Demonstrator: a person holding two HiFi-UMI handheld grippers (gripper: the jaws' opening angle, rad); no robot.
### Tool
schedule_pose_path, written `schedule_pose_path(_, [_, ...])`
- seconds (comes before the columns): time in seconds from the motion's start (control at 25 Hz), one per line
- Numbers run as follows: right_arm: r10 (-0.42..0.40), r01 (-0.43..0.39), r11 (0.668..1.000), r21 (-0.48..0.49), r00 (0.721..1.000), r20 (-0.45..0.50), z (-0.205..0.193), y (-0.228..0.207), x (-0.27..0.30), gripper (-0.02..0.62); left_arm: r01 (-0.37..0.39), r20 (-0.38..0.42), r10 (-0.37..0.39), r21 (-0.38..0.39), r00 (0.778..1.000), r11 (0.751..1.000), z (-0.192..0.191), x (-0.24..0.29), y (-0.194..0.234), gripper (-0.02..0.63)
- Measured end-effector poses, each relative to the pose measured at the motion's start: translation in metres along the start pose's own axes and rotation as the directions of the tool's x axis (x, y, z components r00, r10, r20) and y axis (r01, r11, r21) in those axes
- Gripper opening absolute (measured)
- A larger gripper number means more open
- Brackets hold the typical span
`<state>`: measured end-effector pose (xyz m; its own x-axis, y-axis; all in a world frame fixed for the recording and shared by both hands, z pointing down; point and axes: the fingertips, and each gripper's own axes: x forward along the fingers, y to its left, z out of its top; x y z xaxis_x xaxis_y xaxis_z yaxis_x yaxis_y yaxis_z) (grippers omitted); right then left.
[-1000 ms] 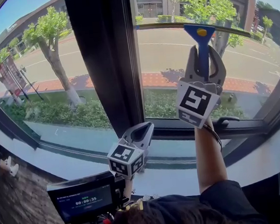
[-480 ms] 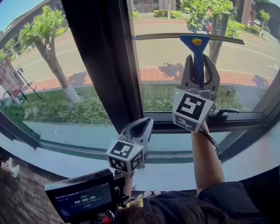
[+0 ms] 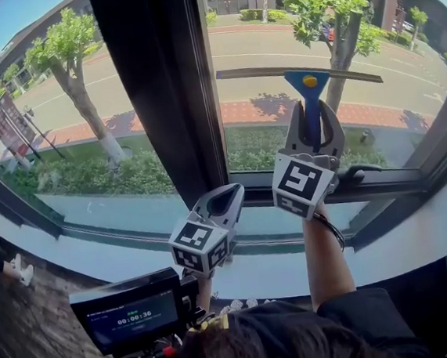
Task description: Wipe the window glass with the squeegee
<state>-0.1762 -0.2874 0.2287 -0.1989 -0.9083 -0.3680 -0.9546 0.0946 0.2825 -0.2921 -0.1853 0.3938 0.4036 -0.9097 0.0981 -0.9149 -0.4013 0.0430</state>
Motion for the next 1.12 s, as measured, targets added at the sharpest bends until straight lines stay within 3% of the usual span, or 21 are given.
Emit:
schedule_pose_path(0.56, [0.025, -0.025, 1.0, 0.009, 0.998, -0.057, -0.038, 0.015, -0.02, 0.143, 0.023, -0.008, -0.023, 0.006, 1.0, 1.0, -0.005, 0.001, -0.004, 0.002])
schedule_pose_path(1.12, [0.053, -0.06, 0.997, -0.041, 0.986, -0.156, -0.09, 0.028, -0.044, 0.143, 0.015, -0.001, -0.015, -0.031, 1.0, 0.999, -0.004, 0.0, -0.002, 0.002])
